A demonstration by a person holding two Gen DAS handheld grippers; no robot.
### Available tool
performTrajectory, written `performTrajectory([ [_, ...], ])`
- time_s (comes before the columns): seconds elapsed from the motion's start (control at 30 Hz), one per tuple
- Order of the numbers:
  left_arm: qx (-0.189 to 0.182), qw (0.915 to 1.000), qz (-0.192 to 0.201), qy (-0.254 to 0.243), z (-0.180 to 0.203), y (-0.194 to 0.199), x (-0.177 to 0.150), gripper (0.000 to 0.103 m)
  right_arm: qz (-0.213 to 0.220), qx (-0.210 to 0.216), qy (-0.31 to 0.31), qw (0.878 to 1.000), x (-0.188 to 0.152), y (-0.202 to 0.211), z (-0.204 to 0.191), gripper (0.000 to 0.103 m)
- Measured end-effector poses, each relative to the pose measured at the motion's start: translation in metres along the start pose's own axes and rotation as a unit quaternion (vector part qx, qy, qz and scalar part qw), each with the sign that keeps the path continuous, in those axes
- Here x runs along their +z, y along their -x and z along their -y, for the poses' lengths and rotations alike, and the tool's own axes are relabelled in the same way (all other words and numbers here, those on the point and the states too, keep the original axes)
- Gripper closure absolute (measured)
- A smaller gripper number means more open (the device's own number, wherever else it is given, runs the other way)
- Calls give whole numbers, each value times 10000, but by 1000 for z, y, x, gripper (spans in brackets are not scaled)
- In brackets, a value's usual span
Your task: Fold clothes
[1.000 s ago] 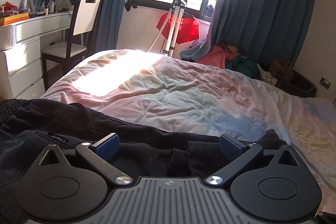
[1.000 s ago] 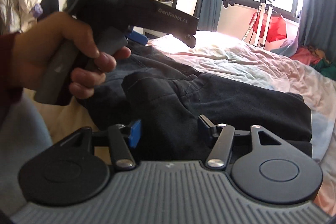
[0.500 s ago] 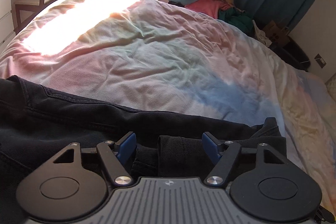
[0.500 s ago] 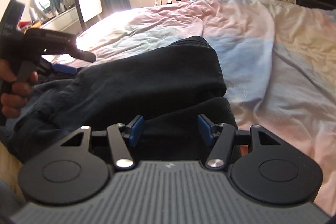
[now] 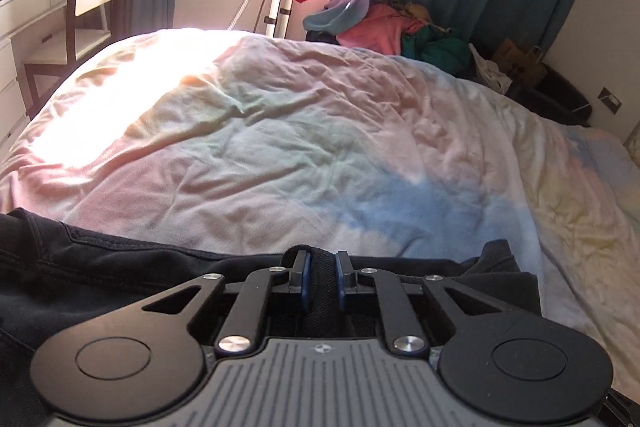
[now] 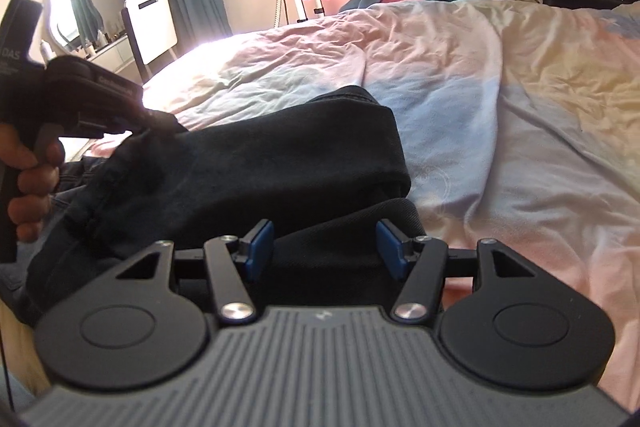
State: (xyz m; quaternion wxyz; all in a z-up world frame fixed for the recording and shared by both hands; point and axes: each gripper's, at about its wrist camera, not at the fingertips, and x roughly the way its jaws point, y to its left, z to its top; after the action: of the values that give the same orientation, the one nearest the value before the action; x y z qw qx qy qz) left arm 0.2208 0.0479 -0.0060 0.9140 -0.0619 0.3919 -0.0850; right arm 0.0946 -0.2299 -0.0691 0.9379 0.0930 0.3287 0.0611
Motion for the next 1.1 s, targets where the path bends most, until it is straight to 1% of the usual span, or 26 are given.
performTrajectory([
  [0.07,390,9991,-63,-166,6,-13,0,89,13,-14,-89,10000,0,-5,3,44],
  [0.1,530,9981,-206,-224,7,-23,-4,89,-20,4,-144,9999,0,-9,5,43],
  [0.13,640,9970,-338,-266,7,-32,-8,88,-55,11,-179,9998,0,-13,5,42],
  [0.17,664,9966,-408,-250,6,-35,-11,87,-78,8,-196,9998,-1,-16,6,42],
  [0.2,619,9972,-378,-179,3,-33,-13,87,-89,-2,-194,9998,-2,-19,7,42],
  [0.23,512,9982,-298,-72,-2,-27,-13,83,-92,-1,-216,9997,-2,-20,7,41],
  [0.27,360,9991,-230,44,-8,-18,-13,78,-85,12,-262,9996,-2,-19,9,41],
  [0.33,142,9996,-211,136,-20,5,-13,74,-26,58,-312,9995,-1,-17,11,41],
  [0.37,63,9996,-179,191,-27,19,-15,67,24,93,-333,9994,0,-15,11,41],
  [0.4,26,9996,-125,268,-35,34,-18,62,90,180,-348,9992,1,-12,11,41],
  [0.43,5,9993,-65,362,-44,50,-22,53,158,312,-353,9988,2,-9,10,41],
  [0.47,-29,9989,-19,470,-53,65,-28,49,225,444,-357,9981,3,-5,8,41],
  [0.53,-189,9968,-25,772,-72,90,-41,48,382,945,-209,9946,5,5,-1,41],
  [0.6,-364,9921,-33,1204,-90,107,-58,48,489,1630,54,9854,3,15,-15,41],
  [0.67,-417,9870,-9,1550,-104,116,-74,49,549,2228,402,9725,-3,23,-32,41],
  [0.73,-457,9845,-39,1694,-112,117,-88,51,520,2644,914,9587,-12,30,-58,41],
  [0.77,-498,9827,-87,1779,-115,116,-95,52,479,2771,1146,9528,-17,31,-68,41],
  [0.8,-582,9810,-123,1846,-117,114,-101,52,442,2829,1383,9481,-22,32,-79,43],
  [0.9,-1013,9771,-150,1865,-120,112,-116,53,291,2799,2141,9354,-38,31,-106,43],
  [0.93,-1078,9770,-184,1828,-120,111,-120,53,249,2725,2402,9314,-44,28,-115,43],
  [0.97,-1079,9772,-228,1816,-120,110,-122,54,242,2587,2576,9307,-49,25,-121,43],
  [1.0,-1089,9770,-242,1817,-121,110,-124,56,253,2475,2608,9328,-51,22,-124,45],
  [1.03,-1120,9763,-204,1840,-123,110,-125,56,273,2412,2554,9359,-52,19,-123,49],
  [1.07,-1162,9755,-169,1862,-124,110,-126,56,276,2401,2409,9400,-50,17,-121,65],
  [1.1,-1219,9743,-134,1892,-125,110,-127,56,277,2451,2110,9458,-45,17,-114,84],
])
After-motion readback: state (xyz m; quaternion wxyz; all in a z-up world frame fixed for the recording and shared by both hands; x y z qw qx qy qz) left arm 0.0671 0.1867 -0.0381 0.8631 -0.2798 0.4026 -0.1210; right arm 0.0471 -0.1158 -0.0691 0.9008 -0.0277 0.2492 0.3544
